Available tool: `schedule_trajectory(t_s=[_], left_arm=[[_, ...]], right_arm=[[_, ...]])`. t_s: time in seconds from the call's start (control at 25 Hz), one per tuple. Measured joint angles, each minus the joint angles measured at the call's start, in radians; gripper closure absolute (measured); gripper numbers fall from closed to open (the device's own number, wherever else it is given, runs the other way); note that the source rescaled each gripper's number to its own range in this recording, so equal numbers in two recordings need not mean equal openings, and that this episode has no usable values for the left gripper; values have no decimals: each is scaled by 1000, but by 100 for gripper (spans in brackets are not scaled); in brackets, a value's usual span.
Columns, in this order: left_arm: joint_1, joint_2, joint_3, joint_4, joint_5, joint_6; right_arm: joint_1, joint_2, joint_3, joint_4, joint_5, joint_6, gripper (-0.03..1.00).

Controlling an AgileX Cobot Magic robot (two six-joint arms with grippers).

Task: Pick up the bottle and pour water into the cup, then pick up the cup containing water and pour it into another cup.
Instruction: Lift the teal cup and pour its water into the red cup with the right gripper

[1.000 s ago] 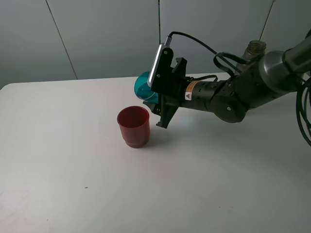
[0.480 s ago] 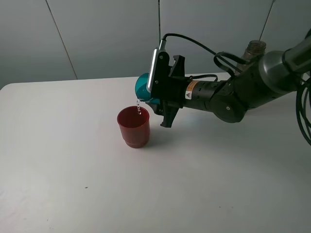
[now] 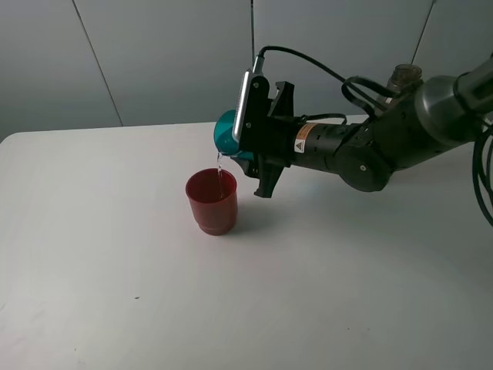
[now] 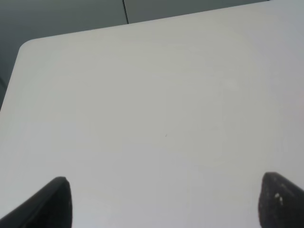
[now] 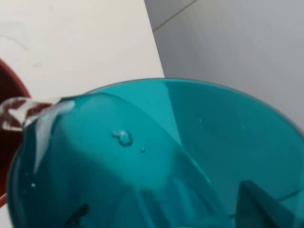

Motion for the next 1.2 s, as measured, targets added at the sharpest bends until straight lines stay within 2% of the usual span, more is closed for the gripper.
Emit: schedule_trajectory(t_s=[0.2,0.68,1.2], left_arm=[[0,0,0,0,0,0],[0,0,0,0,0,0],[0,0,0,0,0,0]], right_arm=[[0,-8,-17,0,0,-10,94],[0,-8,-27,4,4,-166,94],[0,-8,-49,31,6,-267,94]])
